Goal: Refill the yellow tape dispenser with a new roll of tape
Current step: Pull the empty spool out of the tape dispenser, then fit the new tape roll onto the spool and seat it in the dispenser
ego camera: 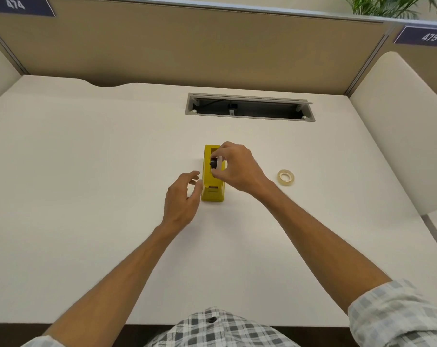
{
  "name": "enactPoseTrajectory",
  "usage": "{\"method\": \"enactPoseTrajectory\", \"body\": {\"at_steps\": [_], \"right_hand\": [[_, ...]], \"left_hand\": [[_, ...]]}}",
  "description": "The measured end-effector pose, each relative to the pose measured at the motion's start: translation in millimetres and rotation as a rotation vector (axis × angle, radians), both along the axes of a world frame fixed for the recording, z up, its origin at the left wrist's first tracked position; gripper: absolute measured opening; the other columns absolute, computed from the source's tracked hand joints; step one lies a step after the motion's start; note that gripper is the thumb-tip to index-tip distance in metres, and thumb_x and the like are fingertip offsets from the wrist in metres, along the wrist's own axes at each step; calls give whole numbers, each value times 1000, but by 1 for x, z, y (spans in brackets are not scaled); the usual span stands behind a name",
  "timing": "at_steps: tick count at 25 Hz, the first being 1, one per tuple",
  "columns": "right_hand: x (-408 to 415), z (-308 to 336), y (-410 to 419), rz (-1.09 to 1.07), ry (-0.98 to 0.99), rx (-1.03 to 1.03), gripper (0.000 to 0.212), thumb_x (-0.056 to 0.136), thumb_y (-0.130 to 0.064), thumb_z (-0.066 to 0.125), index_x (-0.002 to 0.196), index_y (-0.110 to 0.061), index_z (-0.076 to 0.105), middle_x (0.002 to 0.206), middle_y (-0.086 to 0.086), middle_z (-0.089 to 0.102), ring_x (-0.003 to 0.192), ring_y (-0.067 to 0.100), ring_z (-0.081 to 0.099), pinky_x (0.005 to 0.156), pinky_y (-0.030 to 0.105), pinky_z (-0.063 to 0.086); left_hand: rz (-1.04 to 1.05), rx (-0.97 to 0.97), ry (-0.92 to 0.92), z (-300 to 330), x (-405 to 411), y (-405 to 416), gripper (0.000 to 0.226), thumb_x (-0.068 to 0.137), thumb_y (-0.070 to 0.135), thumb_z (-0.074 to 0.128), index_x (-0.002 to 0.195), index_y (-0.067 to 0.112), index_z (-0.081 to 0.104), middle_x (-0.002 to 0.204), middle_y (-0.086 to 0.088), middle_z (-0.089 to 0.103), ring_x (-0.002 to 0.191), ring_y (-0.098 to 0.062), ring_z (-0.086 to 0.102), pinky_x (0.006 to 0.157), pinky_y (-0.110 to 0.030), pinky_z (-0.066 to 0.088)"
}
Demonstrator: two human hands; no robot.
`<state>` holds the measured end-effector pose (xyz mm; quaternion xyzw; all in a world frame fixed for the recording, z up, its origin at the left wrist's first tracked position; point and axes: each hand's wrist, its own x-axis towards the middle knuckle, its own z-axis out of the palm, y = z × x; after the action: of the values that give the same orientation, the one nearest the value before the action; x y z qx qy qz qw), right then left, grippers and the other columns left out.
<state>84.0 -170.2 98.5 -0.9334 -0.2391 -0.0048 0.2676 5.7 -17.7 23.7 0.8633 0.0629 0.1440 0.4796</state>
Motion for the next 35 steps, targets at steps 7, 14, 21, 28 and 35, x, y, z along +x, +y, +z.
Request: {"method": "enactPoseTrajectory", "body": {"at_steps": [7,14,21,28,35], "right_hand": [[-32,13,-10,49,11,74,31,77,-25,74,107,-16,74,107,0,67,92,18,64,81,37,56],[-50,17,-22,47,27,185,51,79,-21,76,128,-17,60,110,2,70,97,16,65,89,35,56],[-71,4,-34,-24,176,611,46,75,-10,83,119,-7,68,114,4,71,104,10,67,93,16,52],[-70,0,-46,-2,292,653,47,86,-4,71,131,-9,61,126,2,68,117,6,62,100,17,49],[-53,-21,-71,-138,40,365,37,81,-30,74,115,-24,60,116,-14,67,112,4,61,95,27,49]], "left_hand": [[-92,-436,45,38,-1,-18,21,93,28,62,109,18,71,101,1,74,93,-13,71,82,-37,58],[-137,-550,79,44,-9,-23,21,90,22,65,108,14,74,96,-2,76,91,-15,71,83,-33,56],[-154,-635,92,48,-15,-25,23,92,24,63,109,12,73,98,-5,76,96,-21,72,94,-41,54],[-144,-667,135,51,-14,-30,29,92,24,62,114,7,70,106,-9,74,101,-21,70,95,-38,54],[-106,-664,157,51,-8,-31,24,91,28,64,110,16,72,96,1,76,83,-16,69,71,-27,54]]}}
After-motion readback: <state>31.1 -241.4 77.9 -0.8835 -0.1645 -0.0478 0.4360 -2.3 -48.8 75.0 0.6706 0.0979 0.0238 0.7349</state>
